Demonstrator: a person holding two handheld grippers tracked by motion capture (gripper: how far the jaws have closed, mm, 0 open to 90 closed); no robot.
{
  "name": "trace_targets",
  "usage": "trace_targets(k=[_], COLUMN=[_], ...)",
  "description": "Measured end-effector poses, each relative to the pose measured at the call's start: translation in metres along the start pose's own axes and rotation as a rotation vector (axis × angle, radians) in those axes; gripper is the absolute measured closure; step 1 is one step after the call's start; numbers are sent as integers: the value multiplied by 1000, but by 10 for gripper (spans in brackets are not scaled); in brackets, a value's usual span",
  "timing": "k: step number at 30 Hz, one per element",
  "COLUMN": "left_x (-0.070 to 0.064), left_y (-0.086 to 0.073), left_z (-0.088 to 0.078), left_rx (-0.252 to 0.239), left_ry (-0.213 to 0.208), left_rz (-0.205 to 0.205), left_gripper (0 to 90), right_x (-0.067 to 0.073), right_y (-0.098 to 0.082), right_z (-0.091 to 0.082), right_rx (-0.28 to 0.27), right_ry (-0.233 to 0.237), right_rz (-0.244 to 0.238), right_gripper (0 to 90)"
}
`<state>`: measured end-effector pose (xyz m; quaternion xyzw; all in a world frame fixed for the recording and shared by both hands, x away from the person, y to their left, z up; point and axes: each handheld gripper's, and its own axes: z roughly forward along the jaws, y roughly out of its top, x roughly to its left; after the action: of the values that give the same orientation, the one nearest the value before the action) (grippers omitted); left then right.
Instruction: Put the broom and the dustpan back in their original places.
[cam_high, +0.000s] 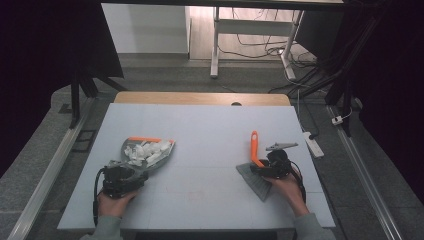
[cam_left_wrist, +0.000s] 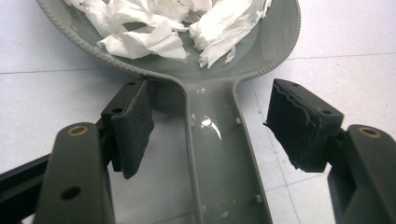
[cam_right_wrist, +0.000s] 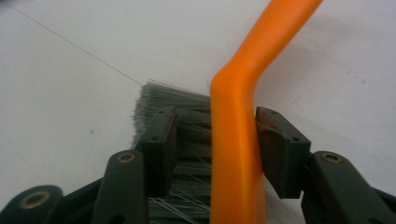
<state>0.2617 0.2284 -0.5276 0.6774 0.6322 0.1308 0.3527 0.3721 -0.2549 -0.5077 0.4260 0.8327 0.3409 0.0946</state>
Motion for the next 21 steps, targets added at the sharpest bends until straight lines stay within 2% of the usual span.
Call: trace_targets(k=[2,3,7,10,14,18,21], left_x=[0,0,0,0,1,3,5], left_y=[0,0,-1,-2,-1,0,1], left_z=[0,-1,-6,-10,-18,-24,-28], left_rx=[0,-1,-6,-3,2,8,-6], left_ry=[-1,-2,4,8,18,-20,-86], left_rz=[2,2,15,33,75,149,193], left_gripper=[318,316,305,303,301,310,328], right_x=[1,1,3,6,12,15,16], right_y=[1,1,3,3,0,-9,-17], right_z=[1,0,-2,-8,-21,-31,-38], right_rx=[11,4,-12,-56,-106,-141,-169], right_ry=[-44,-37,-60,-79,-63,-36,-16], right_rz=[-25,-20,-28,-41,-68,-107,-126], right_gripper=[483,487,478,476,479,484,485])
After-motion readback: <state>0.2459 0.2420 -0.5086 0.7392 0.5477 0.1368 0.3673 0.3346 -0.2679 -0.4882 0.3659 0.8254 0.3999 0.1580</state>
